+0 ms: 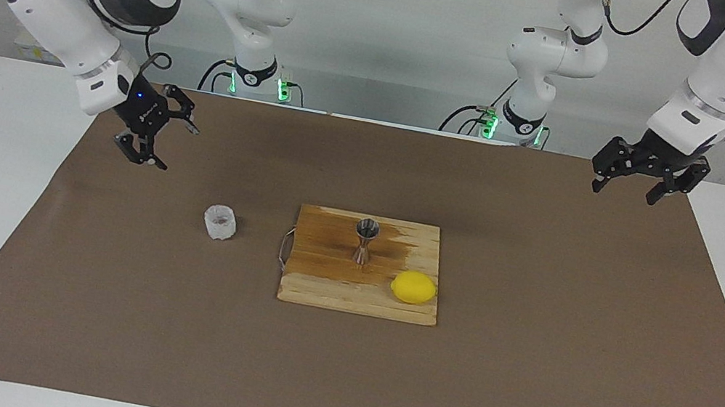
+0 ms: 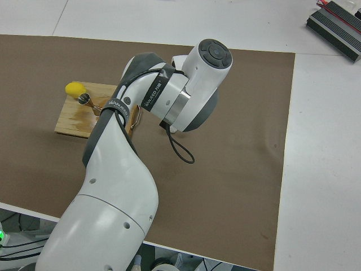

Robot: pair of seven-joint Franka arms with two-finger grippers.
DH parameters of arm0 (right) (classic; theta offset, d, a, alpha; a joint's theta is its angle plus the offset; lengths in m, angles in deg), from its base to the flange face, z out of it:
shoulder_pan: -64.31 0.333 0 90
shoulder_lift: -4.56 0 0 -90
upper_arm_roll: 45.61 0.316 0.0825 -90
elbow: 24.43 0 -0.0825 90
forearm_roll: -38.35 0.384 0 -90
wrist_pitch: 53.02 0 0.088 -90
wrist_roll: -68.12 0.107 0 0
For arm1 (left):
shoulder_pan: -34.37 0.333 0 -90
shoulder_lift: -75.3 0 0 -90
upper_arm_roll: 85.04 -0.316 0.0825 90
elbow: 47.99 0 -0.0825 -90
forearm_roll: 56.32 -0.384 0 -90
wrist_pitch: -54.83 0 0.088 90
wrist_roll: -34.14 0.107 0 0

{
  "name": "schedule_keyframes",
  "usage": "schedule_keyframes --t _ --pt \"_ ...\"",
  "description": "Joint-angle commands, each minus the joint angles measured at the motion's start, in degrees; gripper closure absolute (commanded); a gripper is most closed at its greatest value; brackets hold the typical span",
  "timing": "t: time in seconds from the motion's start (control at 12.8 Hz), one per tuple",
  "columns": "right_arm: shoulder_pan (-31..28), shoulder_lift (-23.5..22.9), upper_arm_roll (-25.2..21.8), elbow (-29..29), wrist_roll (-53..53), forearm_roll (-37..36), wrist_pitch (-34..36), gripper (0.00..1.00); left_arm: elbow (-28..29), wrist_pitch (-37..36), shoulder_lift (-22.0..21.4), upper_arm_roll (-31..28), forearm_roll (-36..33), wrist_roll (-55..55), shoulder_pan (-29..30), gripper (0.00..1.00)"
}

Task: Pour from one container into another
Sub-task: 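Reach the right gripper to the clear cup and grasp it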

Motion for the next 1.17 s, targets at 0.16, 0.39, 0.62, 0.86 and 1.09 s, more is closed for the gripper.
schedule_keyframes --t 0.16,0.39,0.62,0.86,1.09 --pt "-1.0 -8.3 0.4 0.1 -17.5 10.7 -6.0 0.0 1.8 -0.2 -1.7 -0.1 -0.7 0.8 0.2 0.0" --pt "-0.6 -11.1 0.5 1.1 -23.4 14.3 -7.4 0.0 1.8 -0.2 -1.7 -0.1 -0.7 0.8 0.2 0.0" --pt "-0.5 -17.0 0.5 1.1 -32.6 21.2 -7.3 0.0 1.8 -0.2 -1.7 -0.1 -0.7 0.8 0.2 0.0" --pt "0.6 -19.7 0.6 1.4 -37.8 26.4 -7.7 0.0 1.8 -0.2 -1.7 -0.1 -0.7 0.8 0.2 0.0" --pt "1.0 -20.2 0.6 2.3 -39.6 26.4 -8.8 0.0 1.8 -0.2 -1.7 -0.1 -0.7 0.8 0.2 0.0"
